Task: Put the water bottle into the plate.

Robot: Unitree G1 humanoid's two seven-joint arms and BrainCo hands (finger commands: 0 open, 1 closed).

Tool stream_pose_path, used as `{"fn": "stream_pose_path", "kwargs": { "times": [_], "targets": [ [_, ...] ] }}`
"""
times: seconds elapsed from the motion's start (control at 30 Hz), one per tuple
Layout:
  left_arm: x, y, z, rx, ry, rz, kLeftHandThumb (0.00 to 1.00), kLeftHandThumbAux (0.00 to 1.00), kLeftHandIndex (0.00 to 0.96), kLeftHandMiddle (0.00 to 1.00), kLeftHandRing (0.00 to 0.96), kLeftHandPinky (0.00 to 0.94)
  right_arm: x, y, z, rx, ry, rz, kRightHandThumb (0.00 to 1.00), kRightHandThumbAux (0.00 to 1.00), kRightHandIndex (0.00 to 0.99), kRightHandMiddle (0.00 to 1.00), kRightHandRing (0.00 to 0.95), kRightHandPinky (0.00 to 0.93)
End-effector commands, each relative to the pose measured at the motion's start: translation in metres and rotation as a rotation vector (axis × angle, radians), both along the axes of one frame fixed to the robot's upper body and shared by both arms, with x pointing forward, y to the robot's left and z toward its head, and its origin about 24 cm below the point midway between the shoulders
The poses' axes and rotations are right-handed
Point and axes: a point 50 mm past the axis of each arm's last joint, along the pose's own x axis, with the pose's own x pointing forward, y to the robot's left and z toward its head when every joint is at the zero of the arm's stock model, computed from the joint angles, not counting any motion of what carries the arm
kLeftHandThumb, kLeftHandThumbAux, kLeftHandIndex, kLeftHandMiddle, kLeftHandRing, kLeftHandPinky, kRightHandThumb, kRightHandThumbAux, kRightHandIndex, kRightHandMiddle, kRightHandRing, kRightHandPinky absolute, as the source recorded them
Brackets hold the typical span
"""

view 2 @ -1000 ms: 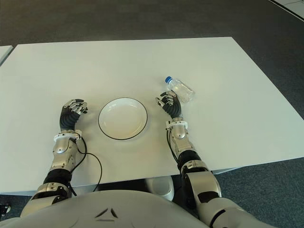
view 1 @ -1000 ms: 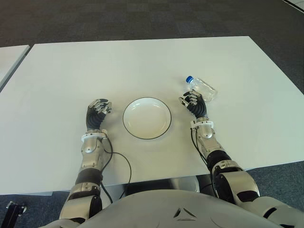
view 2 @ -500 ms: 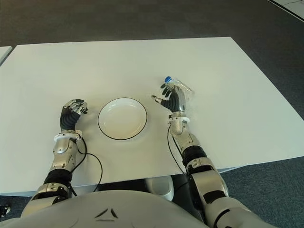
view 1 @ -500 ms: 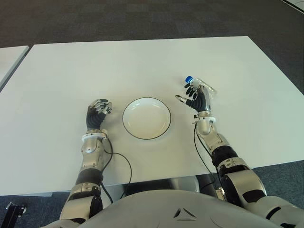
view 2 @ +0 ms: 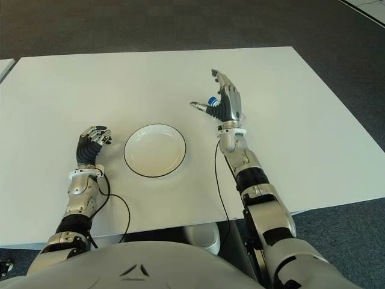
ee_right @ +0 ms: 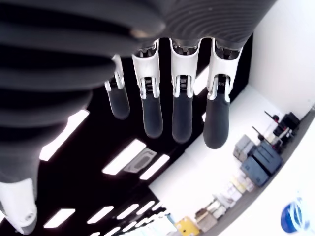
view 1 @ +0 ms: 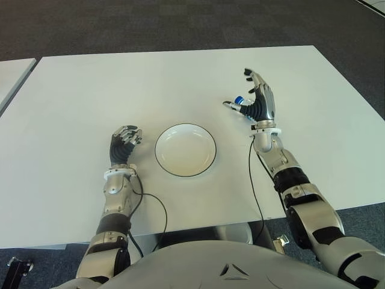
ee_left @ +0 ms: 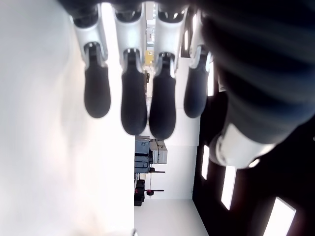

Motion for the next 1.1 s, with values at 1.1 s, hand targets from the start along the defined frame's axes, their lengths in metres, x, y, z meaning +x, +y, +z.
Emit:
{"fn": "stream_pose_path", "kwargs": {
  "times": [1.1],
  "targets": [
    [-0.011, -0.001, -0.013, 0.004, 0.079, 0.006, 0.71, 0.709, 0.437, 0.664, 0.641, 0.622, 0.042, -0.013, -0.012, -0.13, 0.311, -0.229, 0.556, 0.154, 0.0, 0.0, 0.0, 0.0]
  ]
}}
